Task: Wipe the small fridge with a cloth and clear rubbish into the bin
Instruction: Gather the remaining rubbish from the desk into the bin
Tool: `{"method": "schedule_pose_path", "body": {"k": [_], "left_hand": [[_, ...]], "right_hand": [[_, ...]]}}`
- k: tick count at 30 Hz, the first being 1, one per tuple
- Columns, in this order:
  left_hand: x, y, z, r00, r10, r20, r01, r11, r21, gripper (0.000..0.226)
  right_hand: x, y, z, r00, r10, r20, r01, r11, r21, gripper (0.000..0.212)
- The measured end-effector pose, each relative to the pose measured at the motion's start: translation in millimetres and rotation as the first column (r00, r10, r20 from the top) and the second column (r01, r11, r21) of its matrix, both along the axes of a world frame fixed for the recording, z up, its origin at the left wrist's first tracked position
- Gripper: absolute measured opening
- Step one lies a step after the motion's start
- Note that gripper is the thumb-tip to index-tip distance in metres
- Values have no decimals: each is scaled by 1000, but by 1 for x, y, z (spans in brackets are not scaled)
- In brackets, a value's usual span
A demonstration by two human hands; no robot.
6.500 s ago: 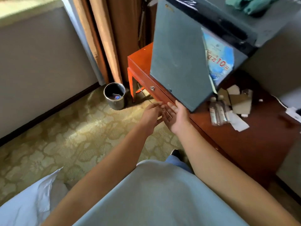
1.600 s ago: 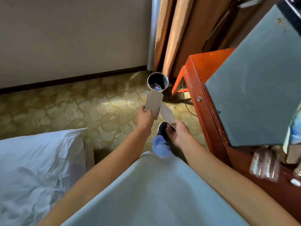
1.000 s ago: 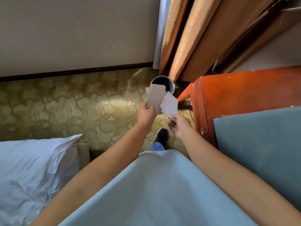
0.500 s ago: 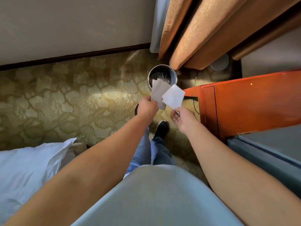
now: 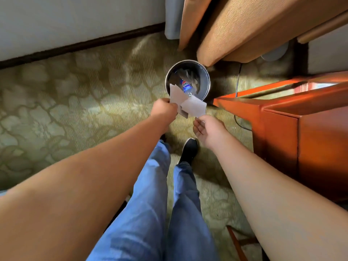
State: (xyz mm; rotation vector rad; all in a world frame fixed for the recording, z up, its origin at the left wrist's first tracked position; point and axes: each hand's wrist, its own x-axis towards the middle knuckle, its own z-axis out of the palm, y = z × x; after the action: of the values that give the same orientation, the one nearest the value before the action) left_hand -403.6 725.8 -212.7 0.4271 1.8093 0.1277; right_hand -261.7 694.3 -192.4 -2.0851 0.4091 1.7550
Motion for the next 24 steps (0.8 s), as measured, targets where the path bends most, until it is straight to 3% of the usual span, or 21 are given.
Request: {"method": "schedule_pose_path", "body": {"k": [11,24], "left_hand": [[14,-2,-55,992,102,70,-101,995,-11,28],[34,-56,12,985,154,73,-154,988,-3,29]], "right_hand": [[-6,10,-45,993,117,-17,-117,993,0,4],[10,-32,18,985,168,-42,-166,984,62,2]]}}
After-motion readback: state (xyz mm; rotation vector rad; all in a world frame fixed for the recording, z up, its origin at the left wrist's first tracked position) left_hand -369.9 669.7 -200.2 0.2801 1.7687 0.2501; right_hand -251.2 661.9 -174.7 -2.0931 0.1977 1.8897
